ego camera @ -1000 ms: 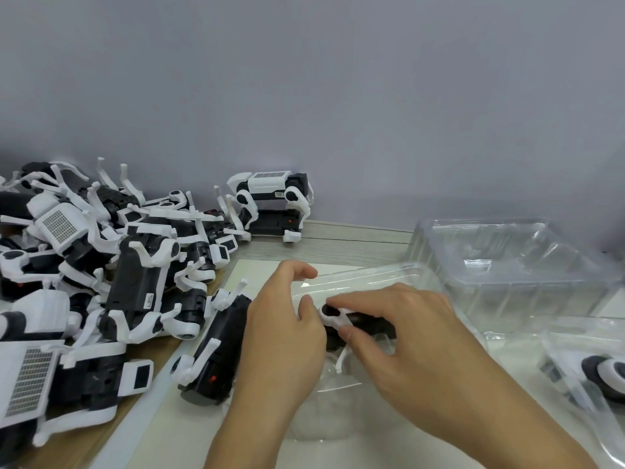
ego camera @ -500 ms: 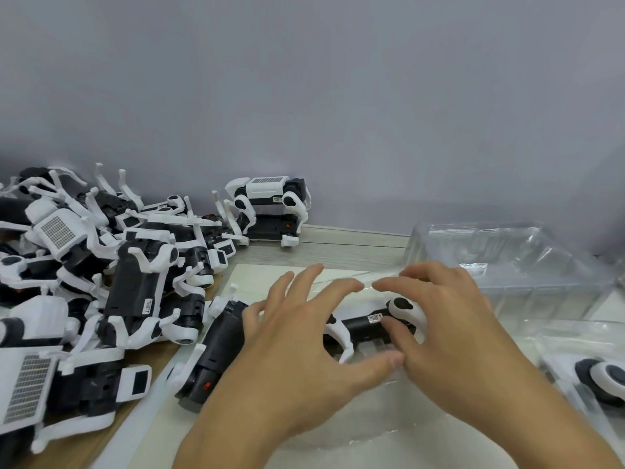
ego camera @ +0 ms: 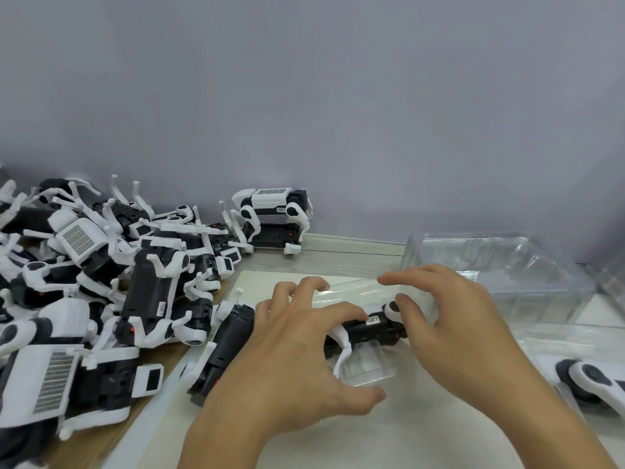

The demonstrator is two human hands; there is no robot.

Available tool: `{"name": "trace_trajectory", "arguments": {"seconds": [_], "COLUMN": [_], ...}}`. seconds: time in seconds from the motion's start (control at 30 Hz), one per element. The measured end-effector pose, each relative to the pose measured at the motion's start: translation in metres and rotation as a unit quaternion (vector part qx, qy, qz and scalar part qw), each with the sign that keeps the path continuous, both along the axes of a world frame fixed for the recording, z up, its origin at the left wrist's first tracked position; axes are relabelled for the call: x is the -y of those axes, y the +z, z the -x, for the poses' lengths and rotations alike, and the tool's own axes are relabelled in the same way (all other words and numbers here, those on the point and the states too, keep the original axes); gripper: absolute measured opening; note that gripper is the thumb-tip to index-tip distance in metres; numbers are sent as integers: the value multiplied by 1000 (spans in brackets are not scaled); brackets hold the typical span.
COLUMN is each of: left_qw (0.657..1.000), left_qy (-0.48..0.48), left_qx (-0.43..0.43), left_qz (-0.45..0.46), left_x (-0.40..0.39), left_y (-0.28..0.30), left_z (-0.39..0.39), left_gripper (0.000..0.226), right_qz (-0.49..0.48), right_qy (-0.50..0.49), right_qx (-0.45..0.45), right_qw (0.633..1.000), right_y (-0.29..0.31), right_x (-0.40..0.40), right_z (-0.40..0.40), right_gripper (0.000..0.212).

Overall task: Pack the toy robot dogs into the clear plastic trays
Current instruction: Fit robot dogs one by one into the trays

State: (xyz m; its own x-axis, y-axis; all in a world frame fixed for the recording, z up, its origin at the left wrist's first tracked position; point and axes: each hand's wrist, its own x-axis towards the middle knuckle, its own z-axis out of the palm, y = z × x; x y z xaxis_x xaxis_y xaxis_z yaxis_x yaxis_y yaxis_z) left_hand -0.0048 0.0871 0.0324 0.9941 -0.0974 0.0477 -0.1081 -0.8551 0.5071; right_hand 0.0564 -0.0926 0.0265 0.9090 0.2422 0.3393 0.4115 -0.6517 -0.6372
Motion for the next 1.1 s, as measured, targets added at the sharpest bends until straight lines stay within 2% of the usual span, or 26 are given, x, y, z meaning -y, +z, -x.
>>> {"name": "trace_trajectory", "arguments": {"seconds": [0.13, 0.27, 0.43, 0.6, 0.97, 1.03, 1.1], "left_qw": [999, 992, 955, 939, 936, 936, 937], "left_qy": [-4, 3, 32, 40, 48, 51, 54], "left_qx": [32, 124, 292, 340, 347, 345, 339], "left_qz": [-5, -6, -31, -38, -38, -47, -62], "left_x": [-1, -2, 4, 9, 14, 13, 13], "left_y": [9, 16, 16, 12, 10, 9, 9], "left_z": [1, 1, -4, -8, -9, -9, -9], "left_gripper": [75, 78, 70, 68, 64, 65, 66], "right_qz": [-135, -288, -395, -393, -382, -347, -262], "right_qy": [-58, -114, -83, -40, -43, -58, -86], "right_qx": [57, 105, 42, 8, 21, 43, 110], "right_qw": [987, 945, 914, 919, 923, 935, 955], "right_y": [7, 17, 21, 19, 19, 19, 19], "right_x": [5, 6, 6, 2, 4, 3, -1], "right_z": [-2, 1, 5, 7, 5, 5, 7], "right_gripper": [28, 23, 33, 39, 37, 37, 39]}}
